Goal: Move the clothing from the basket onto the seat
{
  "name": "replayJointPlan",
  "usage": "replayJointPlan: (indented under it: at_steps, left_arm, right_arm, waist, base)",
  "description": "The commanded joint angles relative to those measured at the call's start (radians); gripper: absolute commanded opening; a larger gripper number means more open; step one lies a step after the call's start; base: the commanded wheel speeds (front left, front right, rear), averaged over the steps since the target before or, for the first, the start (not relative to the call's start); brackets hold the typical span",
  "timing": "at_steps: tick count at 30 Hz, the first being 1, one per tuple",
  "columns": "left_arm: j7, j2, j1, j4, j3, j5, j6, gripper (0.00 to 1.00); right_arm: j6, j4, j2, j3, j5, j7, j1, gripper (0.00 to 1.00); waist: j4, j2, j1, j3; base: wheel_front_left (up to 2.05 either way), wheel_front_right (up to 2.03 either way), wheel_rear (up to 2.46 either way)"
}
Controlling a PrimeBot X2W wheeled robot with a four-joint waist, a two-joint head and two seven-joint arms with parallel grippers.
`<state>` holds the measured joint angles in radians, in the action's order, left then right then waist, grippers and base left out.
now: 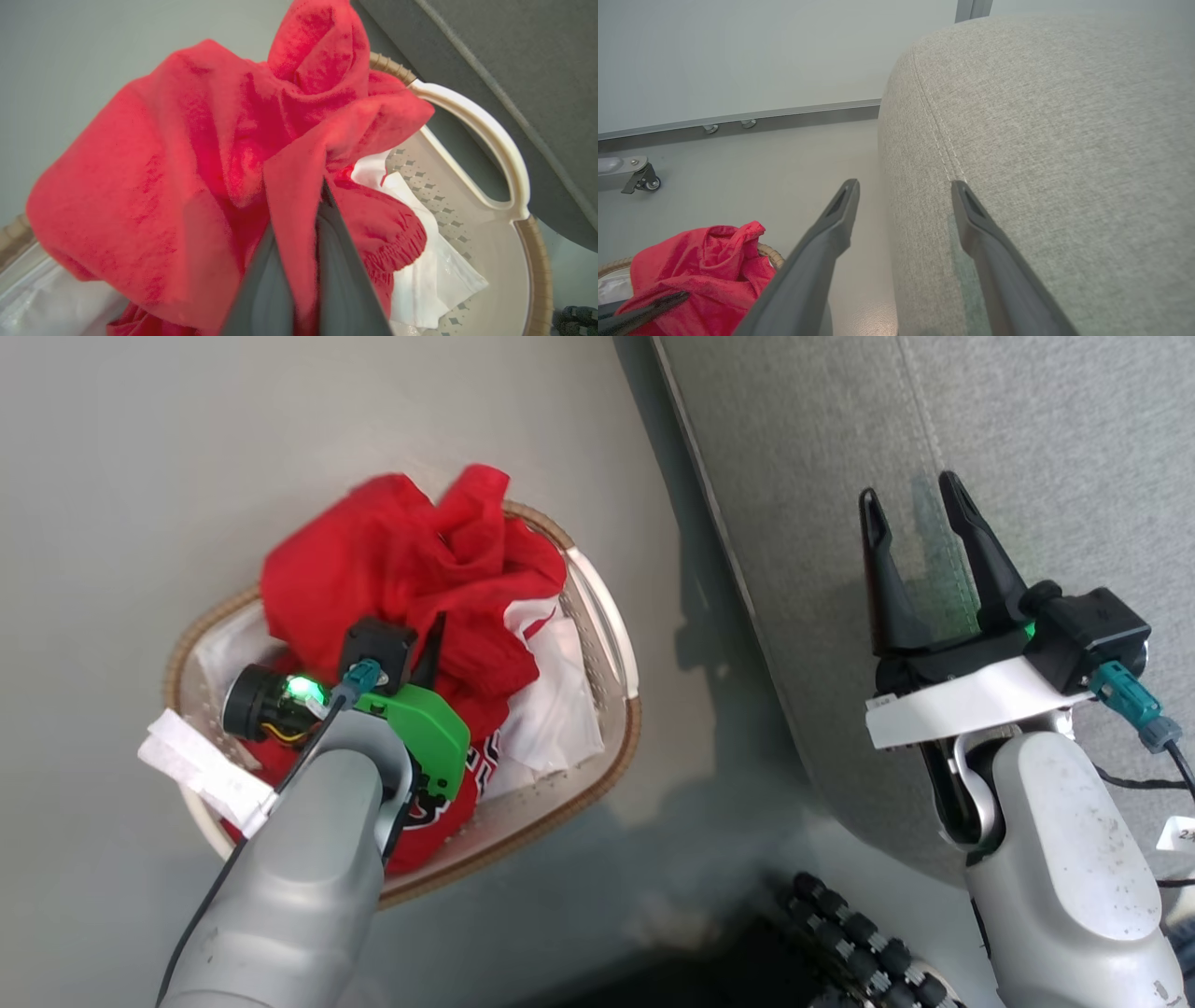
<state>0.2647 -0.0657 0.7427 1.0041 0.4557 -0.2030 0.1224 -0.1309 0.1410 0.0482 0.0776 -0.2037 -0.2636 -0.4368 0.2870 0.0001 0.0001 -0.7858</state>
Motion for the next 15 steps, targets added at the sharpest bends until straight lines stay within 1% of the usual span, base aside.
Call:
replayJointPlan:
  at_steps: [1, 8, 15]
  left_arm:
    - [0.0, 0.0, -0.02, -0.019, -0.003, -0.013, 0.002, 0.0]
    - [0.0, -0.016, -0.079, -0.142, 0.005, 0.007, 0.006, 0.0]
    - [0.0, -0.039, -0.111, -0.264, 0.017, 0.027, 0.007, 0.0]
  right_arm:
    - [0.0, 0.009, 0.004, -0.01, 0.014, -0.002, 0.019, 1.0]
    - [0.0, 0.048, 0.004, -0.049, 0.083, -0.002, 0.062, 1.0]
    - [0.0, 0.07, 0.004, -0.053, 0.13, -0.002, 0.135, 1.0]
  waist:
    - [-0.057, -0.0001, -0.0001, 0.094]
    - [-0.137, -0.0001, -0.0001, 0.27]
    - [-0.194, -0.0001, -0.0001, 0.461]
  base:
    - [0.0, 0.0, 0.0]
    - [0.0, 0.0, 0.0]
    - [0.0, 0.0, 0.0]
